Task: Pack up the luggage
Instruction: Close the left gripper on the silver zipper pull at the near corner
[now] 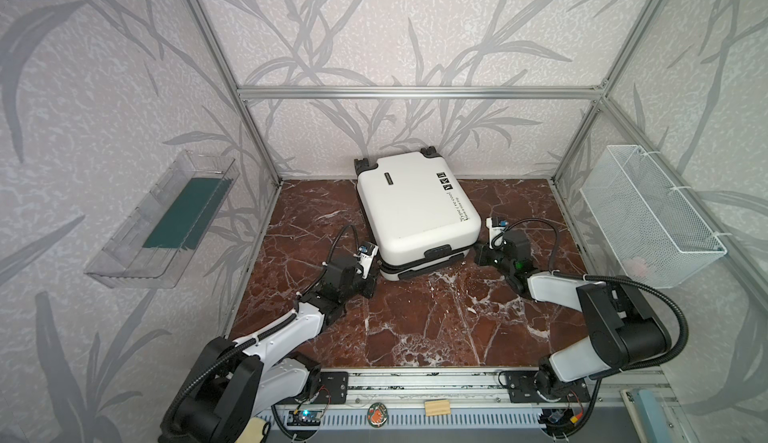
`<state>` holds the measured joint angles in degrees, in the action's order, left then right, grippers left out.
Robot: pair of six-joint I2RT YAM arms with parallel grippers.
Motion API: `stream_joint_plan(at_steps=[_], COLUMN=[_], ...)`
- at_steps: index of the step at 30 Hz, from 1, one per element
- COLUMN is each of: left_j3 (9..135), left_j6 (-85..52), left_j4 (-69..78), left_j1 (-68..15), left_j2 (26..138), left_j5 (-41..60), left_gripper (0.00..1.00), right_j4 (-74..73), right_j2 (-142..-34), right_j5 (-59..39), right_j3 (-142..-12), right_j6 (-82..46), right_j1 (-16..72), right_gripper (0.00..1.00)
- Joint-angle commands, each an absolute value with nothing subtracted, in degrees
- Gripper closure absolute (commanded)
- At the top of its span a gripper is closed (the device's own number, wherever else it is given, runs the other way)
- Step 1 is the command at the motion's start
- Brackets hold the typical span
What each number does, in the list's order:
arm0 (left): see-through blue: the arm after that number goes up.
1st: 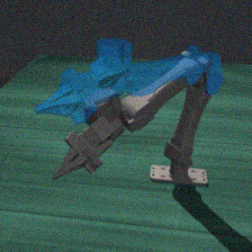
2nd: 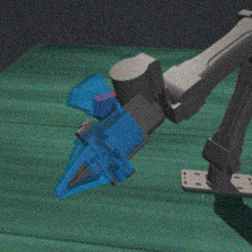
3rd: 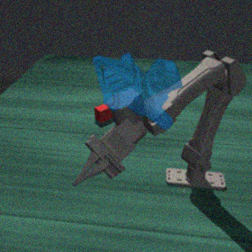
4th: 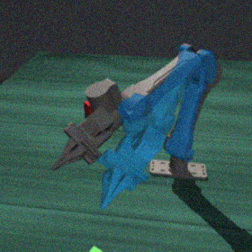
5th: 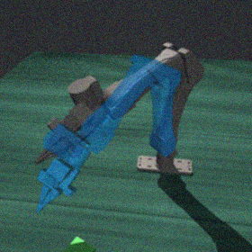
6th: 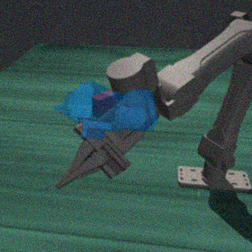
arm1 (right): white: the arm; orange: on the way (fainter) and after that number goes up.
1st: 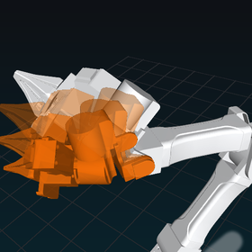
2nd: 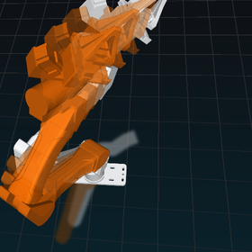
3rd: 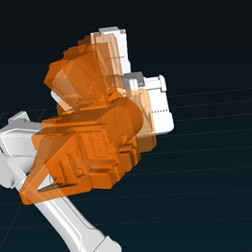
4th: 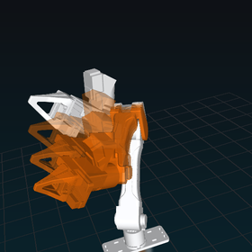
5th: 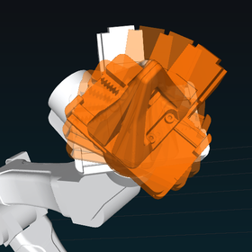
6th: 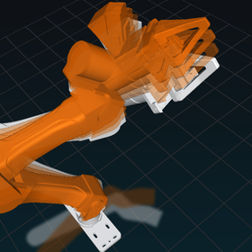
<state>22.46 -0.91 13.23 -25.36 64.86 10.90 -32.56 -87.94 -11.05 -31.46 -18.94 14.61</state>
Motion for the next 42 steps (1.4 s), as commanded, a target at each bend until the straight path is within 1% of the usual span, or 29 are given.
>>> stream_joint_plan(at_steps=[1,3,6,10,13,18,19,23,25,30,37,42], left_j3=[25.31,25.23,25.4,25.75,26.77,29.06,29.18,28.92,28.66,28.3,29.68,30.49], left_j6=[0.27,0.26,0.48,0.83,1.73,4.01,4.05,3.67,3.07,1.8,0.51,-0.09], left_j4=[15.11,14.52,13.56,13.25,12.39,8.87,8.39,7.16,6.03,3.7,0.81,0.48], left_j1=[-25.2,-25.22,-25.22,-25.22,-25.22,-25.18,-25.22,-25.15,-25.18,-25.22,-25.27,-25.26], left_j2=[62.27,61.46,60.3,60.19,61.15,63.09,63.17,62.01,60.98,59.16,60.32,61.75], left_j5=[12.49,11.98,11.57,10.57,10.78,10.78,10.69,10.46,10.27,11.93,15.94,15.32], left_gripper=[0.82,0.85,0.86,0.77,0.69,0.62,0.59,0.49,0.46,0.46,0.55,0.54], right_j4=[-33.66,-33.75,-33.93,-34.19,-34.2,-34.28,-34.28,-34.28,-34.19,-33.09,-32.52,-32.61], right_j2=[-88.77,-88.86,-89.03,-89.25,-89.3,-89.2,-89.19,-89.14,-89.09,-89.13,-88.16,-88.2], right_j5=[-11.07,-11.1,-11.23,-11.42,-11.46,-11.43,-11.51,-11.38,-11.3,-10.99,-11.44,-11.6], right_j3=[-32.26,-32.26,-32.26,-32.26,-32.18,-32.03,-32.04,-32.03,-32.08,-32.84,-32.87,-32.74], right_j6=[-19.73,-19.71,-19.8,-19.89,-19.9,-19.87,-19.87,-19.87,-19.91,-19.91,-21.0,-21.1], right_j1=[14.33,14.33,14.33,14.33,14.33,14.33,14.33,14.33,14.33,13.92,11.96,11.75], right_gripper=[1.0,1.0,1.0,1.0,1.0,1.0,1.0,1.0,1.0,1.0,1.0,1.0])
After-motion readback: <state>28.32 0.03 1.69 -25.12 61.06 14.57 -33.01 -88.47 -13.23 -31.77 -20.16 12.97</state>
